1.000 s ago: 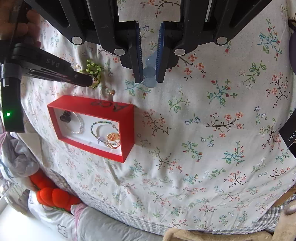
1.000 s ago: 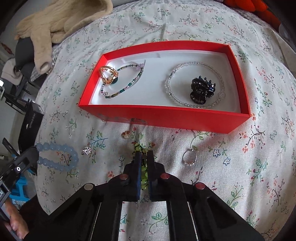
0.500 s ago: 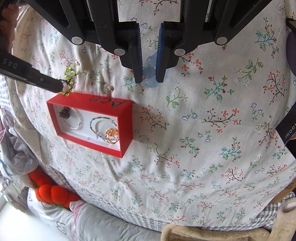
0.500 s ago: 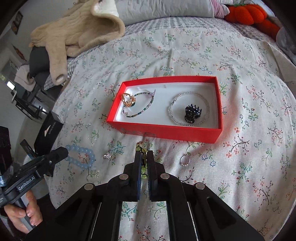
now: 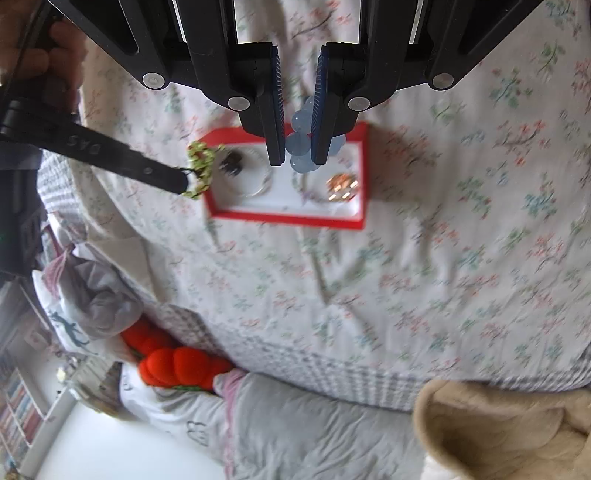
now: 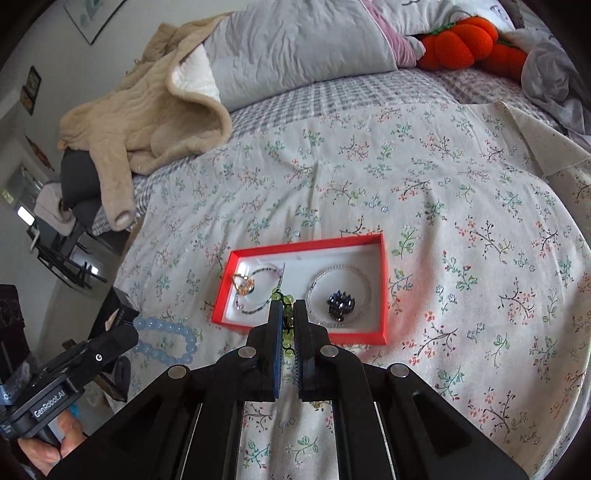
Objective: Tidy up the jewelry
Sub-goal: 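Place the blue bracelet in the box with the left tool while the right tool places the green ornament, then grasp the small gold ring on the bedspread with the left tool, then grasp the small silver ring with the right tool while the left tool holds the gold ring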
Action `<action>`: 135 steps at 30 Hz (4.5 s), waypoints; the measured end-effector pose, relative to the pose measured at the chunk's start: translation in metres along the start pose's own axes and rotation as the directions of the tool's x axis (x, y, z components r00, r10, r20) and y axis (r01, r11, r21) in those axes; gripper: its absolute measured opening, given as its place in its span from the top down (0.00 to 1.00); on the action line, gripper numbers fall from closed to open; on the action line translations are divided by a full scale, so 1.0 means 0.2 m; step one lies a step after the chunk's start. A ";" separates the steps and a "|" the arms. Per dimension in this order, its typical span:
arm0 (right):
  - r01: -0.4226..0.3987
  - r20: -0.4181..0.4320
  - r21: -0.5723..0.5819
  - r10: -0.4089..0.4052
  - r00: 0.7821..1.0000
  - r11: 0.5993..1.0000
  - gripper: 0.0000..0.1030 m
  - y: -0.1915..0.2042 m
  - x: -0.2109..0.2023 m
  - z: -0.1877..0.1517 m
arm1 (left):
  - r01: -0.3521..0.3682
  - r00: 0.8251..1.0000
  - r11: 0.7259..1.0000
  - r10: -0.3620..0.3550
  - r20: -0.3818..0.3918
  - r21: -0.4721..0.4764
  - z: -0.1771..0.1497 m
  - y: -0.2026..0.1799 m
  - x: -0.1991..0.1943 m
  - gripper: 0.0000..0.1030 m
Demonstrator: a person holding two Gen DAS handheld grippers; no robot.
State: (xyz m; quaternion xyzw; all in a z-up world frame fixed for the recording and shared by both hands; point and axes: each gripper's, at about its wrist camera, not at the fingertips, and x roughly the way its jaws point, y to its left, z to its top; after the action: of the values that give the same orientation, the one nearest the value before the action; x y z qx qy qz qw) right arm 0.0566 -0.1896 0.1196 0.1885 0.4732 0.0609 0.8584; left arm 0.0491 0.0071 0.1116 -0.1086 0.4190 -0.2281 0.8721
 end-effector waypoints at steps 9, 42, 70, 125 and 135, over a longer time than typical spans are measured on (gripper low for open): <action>0.022 0.016 0.028 -0.023 1.000 0.999 0.95 -0.09 0.05 0.09 | 0.118 0.993 0.993 -0.118 0.024 0.007 0.07 -0.09 0.23 0.92; 0.073 0.002 0.008 -0.073 0.997 0.997 0.95 -0.11 0.24 0.10 | -0.162 0.980 0.987 0.160 -0.121 -0.007 -0.08 0.15 0.35 0.50; 0.131 -0.041 -0.049 -0.133 0.990 0.990 0.46 -0.15 0.01 -0.15 | -0.248 0.955 0.963 0.261 -0.143 0.102 -0.29 0.09 0.26 0.23; 0.333 -0.135 -0.193 -0.361 0.923 0.923 0.14 -0.29 0.31 -0.49 | -0.265 0.961 0.950 0.274 -0.033 0.165 -0.56 0.18 0.42 0.80; 0.285 -0.150 -0.213 -0.320 0.936 0.935 0.17 -0.25 0.34 -0.50 | -0.263 0.961 0.956 0.271 -0.045 0.130 -0.56 0.21 0.35 0.80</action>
State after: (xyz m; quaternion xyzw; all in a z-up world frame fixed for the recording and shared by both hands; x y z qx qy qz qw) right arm 0.0068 -0.1895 0.0001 0.0250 0.5651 -0.0110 0.8246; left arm 0.0132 0.0094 -0.0227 0.0103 0.4422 -0.1368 0.8864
